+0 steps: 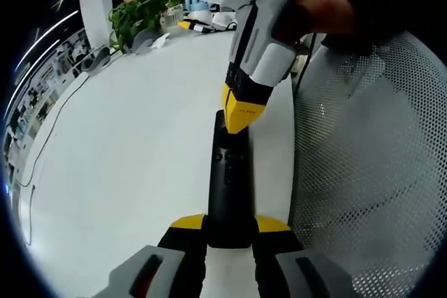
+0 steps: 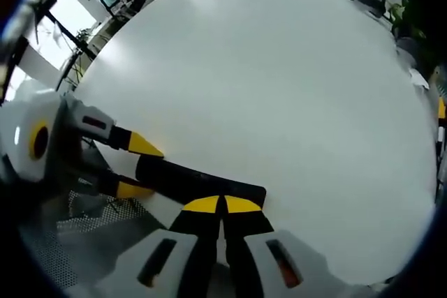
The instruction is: Press the specified remote control buttons in sequence, fully releasing each button before pressing the next.
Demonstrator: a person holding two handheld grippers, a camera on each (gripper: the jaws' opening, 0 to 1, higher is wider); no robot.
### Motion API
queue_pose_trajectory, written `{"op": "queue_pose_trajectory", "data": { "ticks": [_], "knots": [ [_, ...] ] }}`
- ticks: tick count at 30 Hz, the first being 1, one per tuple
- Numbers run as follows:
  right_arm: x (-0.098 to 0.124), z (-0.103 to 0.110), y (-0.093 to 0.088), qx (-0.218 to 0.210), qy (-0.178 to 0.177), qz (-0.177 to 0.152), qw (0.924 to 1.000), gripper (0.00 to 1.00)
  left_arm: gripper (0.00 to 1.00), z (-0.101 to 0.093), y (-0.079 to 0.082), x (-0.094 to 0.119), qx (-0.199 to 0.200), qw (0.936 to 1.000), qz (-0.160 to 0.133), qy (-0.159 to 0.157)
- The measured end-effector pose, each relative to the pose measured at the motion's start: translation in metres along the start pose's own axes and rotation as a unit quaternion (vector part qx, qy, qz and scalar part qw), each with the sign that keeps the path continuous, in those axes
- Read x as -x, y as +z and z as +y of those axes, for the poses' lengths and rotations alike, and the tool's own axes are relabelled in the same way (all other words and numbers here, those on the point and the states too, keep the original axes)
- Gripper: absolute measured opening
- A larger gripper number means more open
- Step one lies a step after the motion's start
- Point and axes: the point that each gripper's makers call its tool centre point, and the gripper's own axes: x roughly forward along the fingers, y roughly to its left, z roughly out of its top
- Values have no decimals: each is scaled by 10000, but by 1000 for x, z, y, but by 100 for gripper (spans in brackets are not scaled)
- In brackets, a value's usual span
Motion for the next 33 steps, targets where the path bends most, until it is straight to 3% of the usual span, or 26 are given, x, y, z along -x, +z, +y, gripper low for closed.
{"op": "queue_pose_trajectory", "data": {
  "ticks": [23, 33],
  "knots": [
    [1, 0, 0, -27, 15, 76, 10000, 0, 24, -1, 0, 0, -79, 10000, -2, -14],
    [-4, 5, 7, 158, 10, -84, 9998, 0, 25, -4, 2, -1, -158, 9998, -3, -79]
  ]
}}
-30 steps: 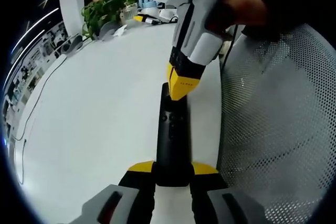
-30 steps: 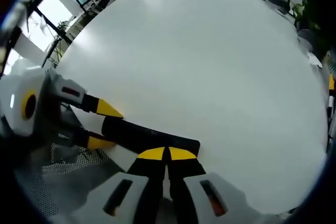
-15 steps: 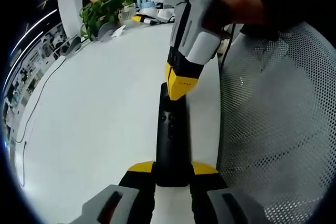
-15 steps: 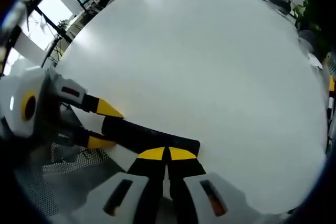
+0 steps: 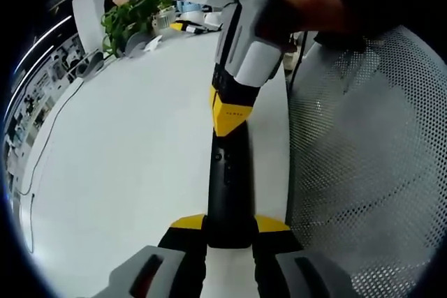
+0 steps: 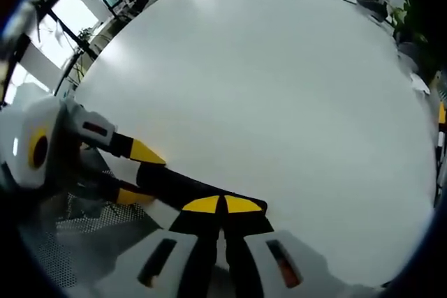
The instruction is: Press the specified remote control buttons in sequence, fully releasing each button before pressing the next.
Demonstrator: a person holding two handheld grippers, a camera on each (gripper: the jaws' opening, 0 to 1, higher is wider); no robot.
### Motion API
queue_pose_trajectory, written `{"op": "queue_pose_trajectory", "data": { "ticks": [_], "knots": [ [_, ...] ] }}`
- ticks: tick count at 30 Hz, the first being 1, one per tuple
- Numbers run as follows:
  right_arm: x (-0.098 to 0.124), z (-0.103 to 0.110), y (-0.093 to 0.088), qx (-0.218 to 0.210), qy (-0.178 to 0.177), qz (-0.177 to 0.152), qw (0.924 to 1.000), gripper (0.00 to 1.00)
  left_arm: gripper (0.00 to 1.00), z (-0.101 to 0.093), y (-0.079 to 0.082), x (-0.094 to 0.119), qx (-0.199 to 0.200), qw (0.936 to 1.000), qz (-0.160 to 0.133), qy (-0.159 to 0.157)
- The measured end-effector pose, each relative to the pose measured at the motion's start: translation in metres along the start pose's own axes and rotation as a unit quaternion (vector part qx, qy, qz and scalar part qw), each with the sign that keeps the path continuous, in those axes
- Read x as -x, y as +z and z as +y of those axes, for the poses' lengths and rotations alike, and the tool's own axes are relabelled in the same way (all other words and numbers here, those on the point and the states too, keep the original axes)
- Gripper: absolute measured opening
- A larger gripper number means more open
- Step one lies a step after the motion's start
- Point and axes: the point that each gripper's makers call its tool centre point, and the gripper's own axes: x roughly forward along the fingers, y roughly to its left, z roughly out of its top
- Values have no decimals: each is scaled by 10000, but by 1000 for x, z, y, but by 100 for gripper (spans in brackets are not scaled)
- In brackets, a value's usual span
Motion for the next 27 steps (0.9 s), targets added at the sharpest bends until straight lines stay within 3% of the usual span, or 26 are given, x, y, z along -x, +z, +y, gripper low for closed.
{"op": "queue_pose_trajectory", "data": {
  "ticks": [23, 27],
  "knots": [
    [-3, 0, 4, 61, -48, -132, 9999, 0, 25, 1, 0, 1, 156, 9999, -42, 57],
    [-4, 1, 5, 342, -236, -140, 9990, 0, 25, 1, 0, 0, 169, 9998, -52, 63]
  ]
}}
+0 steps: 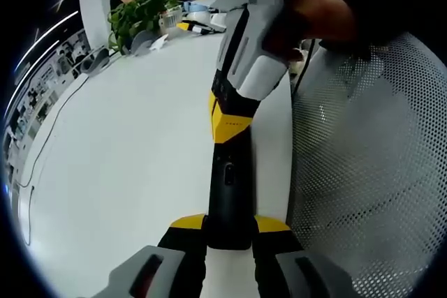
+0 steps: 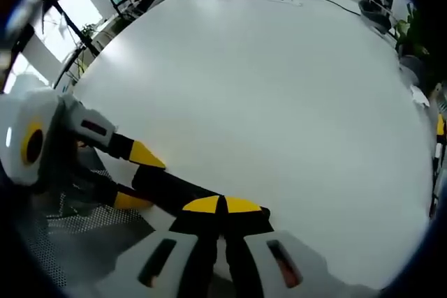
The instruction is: Press the specified remote control buttons in sequence, fully releasing each button before pressing the next.
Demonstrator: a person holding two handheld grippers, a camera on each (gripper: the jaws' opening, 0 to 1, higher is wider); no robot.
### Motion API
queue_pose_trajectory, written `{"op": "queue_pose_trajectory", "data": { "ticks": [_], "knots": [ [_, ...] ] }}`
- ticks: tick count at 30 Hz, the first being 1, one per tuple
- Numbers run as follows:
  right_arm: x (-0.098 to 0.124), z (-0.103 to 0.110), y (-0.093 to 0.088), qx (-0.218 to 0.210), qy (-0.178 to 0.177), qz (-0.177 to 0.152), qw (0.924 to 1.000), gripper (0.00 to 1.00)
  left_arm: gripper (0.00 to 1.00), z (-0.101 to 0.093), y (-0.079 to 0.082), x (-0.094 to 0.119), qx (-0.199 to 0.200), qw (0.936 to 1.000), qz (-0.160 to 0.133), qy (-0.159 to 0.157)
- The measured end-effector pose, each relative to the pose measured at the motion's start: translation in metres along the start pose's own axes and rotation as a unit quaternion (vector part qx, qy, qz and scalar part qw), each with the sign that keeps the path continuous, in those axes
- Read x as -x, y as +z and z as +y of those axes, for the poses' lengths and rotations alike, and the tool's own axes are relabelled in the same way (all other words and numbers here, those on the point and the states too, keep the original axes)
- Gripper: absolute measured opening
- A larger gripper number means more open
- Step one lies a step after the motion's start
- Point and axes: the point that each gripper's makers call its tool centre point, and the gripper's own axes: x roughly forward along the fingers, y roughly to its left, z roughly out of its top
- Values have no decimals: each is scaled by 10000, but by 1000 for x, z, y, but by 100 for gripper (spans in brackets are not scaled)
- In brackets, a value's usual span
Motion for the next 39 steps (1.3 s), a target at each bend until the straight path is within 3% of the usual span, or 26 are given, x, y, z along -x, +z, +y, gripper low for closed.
{"op": "queue_pose_trajectory", "data": {
  "ticks": [5, 11, 18, 27, 30, 39],
  "knots": [
    [0, 2, 0, 356, -238, 5, 9991, 0, 25, 0, 0, 0, 7, 10000, 1, 7],
    [-2, 5, 1, 418, -187, 61, 9989, 0, 25, 0, 0, -1, 15, 10000, 1, 19],
    [-3, 2, 1, 182, -81, 83, 9998, 0, 25, 1, 0, -2, 22, 10000, 16, 25],
    [-5, 3, 3, 322, -176, -3, 9993, 0, 24, 1, 0, -2, 33, 10000, 42, 42],
    [-4, 2, 4, 121, -123, -60, 9998, 0, 24, 1, 0, -2, 100, 9999, 48, 58],
    [-1, 5, -4, 60, 82, 225, 9997, 0, 25, 1, 1, -1, 66, 10000, 57, 42]
  ]
}}
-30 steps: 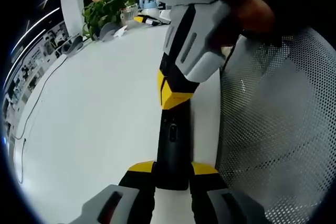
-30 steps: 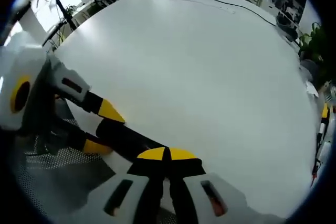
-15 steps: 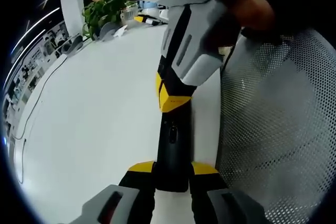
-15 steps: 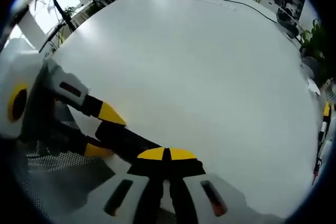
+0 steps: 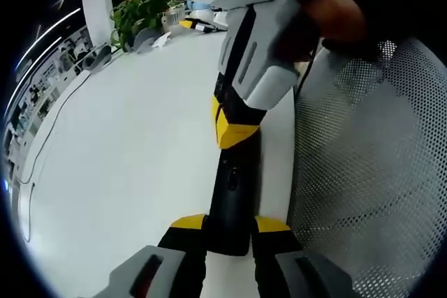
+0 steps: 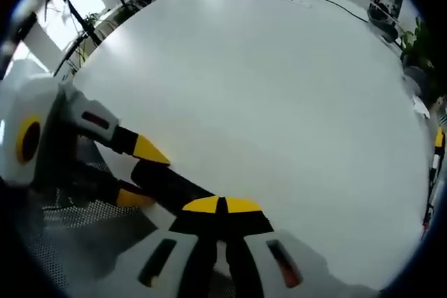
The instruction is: Press the specified remote control buttons in sequence, fully releasing each button before pressing the next.
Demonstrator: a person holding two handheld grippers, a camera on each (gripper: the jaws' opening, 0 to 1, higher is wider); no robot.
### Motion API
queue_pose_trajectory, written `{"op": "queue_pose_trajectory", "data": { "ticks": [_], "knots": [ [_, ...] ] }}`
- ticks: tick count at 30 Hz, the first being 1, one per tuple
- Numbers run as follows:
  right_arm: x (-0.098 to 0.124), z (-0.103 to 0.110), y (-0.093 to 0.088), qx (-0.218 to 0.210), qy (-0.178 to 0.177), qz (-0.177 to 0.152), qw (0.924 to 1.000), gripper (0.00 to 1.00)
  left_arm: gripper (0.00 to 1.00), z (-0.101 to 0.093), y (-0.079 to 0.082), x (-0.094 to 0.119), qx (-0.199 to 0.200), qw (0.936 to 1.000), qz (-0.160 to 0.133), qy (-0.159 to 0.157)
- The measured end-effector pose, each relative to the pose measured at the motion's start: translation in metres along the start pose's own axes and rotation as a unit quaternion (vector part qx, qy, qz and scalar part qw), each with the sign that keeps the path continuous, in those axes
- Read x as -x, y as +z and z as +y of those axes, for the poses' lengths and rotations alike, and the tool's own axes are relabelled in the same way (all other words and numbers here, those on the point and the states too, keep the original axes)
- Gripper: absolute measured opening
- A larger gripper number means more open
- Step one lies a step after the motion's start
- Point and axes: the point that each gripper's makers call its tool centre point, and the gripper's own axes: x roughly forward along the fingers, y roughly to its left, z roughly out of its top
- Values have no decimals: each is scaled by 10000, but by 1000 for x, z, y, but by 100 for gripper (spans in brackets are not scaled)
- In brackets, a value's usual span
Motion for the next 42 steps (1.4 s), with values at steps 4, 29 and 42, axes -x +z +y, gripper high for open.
{"op": "queue_pose_trajectory", "data": {
  "ticks": [4, 29, 42],
  "knots": [
    [2, 3, -2, -54, 134, 65, 9999, 0, 25, 0, 0, 0, -11, 10000, -26, -5],
    [8, 17, -13, -1238, 964, 511, 9863, 0, 25, -1, 0, 1, -20, 10000, -90, -14],
    [3, 19, -16, -936, 815, 570, 9906, 0, 26, -1, 0, 1, 1, 10000, -92, -32]
  ]
}}
